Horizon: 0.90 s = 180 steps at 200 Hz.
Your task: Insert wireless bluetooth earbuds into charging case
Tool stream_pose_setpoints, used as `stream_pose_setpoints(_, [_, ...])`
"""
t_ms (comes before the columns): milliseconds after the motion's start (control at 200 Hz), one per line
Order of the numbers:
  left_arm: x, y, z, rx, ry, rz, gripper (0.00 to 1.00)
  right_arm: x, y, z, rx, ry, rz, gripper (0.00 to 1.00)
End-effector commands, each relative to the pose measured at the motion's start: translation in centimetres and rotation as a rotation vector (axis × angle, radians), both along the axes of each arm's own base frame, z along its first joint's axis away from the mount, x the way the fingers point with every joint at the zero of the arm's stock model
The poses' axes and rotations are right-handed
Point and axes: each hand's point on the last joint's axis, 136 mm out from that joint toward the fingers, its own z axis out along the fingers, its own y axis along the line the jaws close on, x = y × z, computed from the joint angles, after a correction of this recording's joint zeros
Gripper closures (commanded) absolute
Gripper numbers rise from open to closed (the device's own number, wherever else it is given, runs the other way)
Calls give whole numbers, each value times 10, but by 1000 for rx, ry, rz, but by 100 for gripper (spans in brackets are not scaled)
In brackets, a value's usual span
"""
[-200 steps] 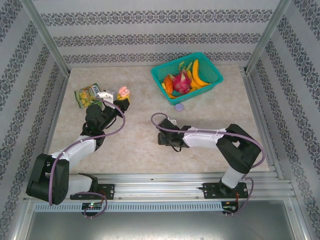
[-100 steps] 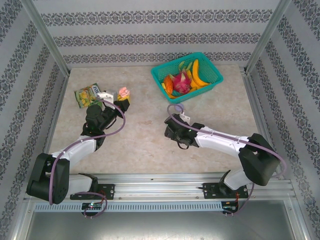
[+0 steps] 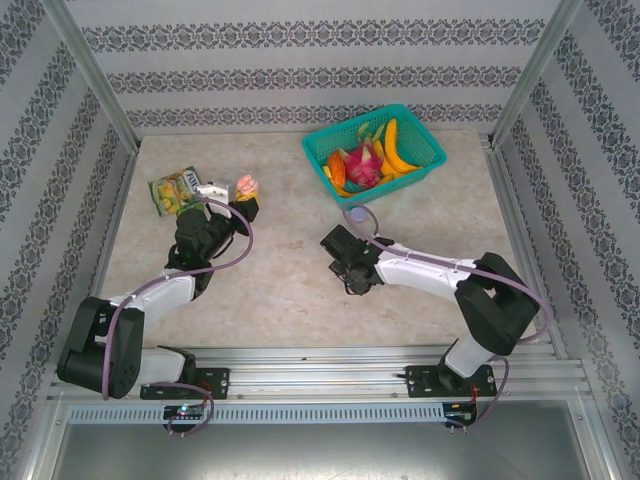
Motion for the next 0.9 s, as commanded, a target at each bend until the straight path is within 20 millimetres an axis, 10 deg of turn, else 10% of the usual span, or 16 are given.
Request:
stream_pose_setpoints(0, [2,-5,21,-14,-77,-5,100,0,4,-6,20,72,-69,51])
stream_pose_setpoints(894, [9,-3,8,-14,-66,11,100,22,16,-34,-12,153,-66,61])
